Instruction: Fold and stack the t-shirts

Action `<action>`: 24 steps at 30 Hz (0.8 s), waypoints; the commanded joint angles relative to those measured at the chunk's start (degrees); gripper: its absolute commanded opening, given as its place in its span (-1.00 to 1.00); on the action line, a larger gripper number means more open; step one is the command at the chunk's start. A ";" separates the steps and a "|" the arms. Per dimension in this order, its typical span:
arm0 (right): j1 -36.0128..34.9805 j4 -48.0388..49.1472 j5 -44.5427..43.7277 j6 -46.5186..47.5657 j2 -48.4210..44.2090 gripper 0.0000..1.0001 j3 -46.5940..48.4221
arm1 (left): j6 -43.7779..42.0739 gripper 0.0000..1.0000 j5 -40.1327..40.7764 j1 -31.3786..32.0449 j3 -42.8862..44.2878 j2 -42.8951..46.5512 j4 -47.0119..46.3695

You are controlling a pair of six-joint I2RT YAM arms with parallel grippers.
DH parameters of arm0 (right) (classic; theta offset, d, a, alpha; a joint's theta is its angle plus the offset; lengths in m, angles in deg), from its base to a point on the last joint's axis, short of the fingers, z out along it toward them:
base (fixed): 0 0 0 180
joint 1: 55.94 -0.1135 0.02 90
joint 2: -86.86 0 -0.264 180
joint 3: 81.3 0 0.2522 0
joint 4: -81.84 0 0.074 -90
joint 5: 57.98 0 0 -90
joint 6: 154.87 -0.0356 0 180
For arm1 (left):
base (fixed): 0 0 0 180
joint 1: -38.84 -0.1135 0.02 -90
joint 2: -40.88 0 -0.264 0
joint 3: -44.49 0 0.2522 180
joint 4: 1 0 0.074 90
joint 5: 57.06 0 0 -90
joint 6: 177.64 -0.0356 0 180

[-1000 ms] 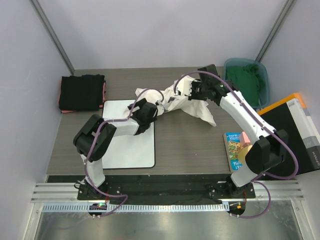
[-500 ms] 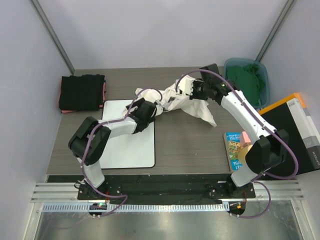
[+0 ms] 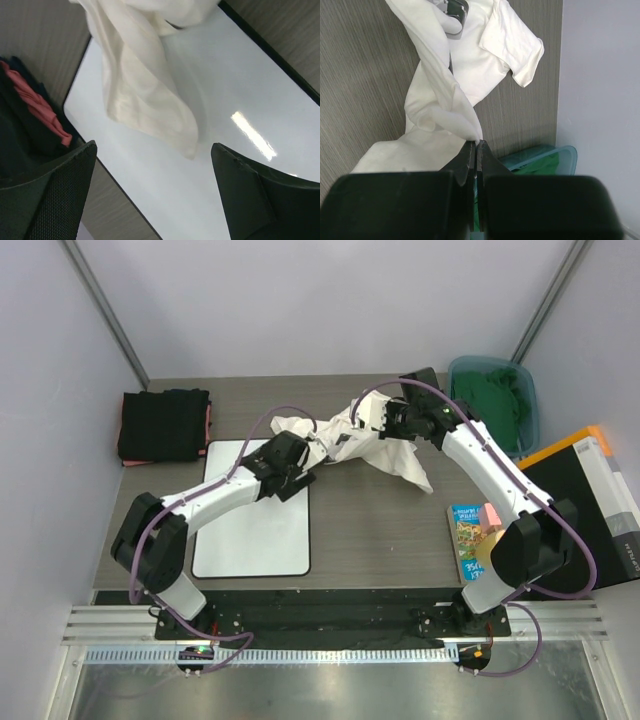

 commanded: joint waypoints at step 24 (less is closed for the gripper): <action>1.39 1.15 3.06 0.29 -0.43 -0.98 4.84 | 0.37 -1.00 5.25 0.45 -2.53 -15.18 -6.91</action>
